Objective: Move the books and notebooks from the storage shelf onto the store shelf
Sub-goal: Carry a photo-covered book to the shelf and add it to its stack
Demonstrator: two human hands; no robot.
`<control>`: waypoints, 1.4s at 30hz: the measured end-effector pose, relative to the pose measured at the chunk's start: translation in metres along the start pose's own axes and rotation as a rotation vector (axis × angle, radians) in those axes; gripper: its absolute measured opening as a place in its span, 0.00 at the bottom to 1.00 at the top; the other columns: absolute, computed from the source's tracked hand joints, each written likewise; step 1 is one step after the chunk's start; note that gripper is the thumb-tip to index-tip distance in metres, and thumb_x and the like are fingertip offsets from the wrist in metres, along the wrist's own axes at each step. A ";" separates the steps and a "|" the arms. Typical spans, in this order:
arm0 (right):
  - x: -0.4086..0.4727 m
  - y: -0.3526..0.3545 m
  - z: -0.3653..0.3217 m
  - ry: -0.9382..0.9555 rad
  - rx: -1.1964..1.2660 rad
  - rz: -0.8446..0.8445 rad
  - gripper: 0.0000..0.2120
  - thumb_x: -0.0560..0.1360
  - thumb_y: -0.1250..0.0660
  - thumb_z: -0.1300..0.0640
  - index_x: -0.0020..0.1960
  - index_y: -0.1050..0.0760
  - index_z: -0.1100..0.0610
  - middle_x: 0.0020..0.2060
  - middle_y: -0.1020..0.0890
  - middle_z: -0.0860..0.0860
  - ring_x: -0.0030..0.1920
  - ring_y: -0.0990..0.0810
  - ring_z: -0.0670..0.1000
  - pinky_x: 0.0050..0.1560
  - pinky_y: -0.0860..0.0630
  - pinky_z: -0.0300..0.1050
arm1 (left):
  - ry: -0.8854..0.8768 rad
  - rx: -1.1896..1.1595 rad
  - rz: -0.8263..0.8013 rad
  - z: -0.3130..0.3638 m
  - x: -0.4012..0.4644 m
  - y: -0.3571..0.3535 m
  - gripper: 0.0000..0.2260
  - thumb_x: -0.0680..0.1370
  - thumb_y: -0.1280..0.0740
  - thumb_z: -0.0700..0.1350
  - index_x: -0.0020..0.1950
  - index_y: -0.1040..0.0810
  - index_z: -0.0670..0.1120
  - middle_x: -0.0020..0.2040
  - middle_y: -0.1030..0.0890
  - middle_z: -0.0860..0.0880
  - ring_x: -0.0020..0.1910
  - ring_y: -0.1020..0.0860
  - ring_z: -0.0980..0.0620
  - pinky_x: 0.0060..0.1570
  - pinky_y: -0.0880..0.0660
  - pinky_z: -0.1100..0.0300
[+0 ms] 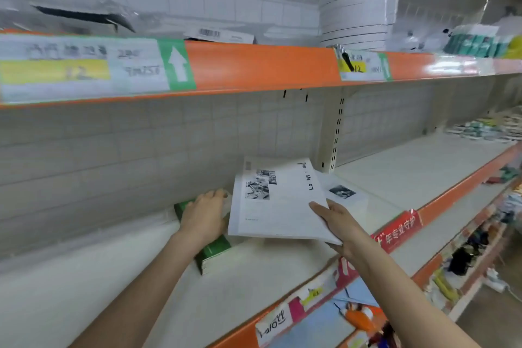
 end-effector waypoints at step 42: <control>0.197 0.122 -0.032 -0.165 -0.582 -0.438 0.22 0.77 0.35 0.48 0.62 0.28 0.63 0.57 0.21 0.60 0.51 0.22 0.54 0.55 0.26 0.47 | 0.549 0.078 -0.007 0.140 0.058 -0.081 0.19 0.76 0.43 0.38 0.66 0.29 0.47 0.58 0.24 0.45 0.58 0.27 0.43 0.54 0.27 0.50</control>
Point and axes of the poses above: each hand's wrist, its own x-axis towards the middle knuckle, its own y-axis out of the back of the hand, z = x × y, the point moved 7 cm from there along x, towards the middle knuckle
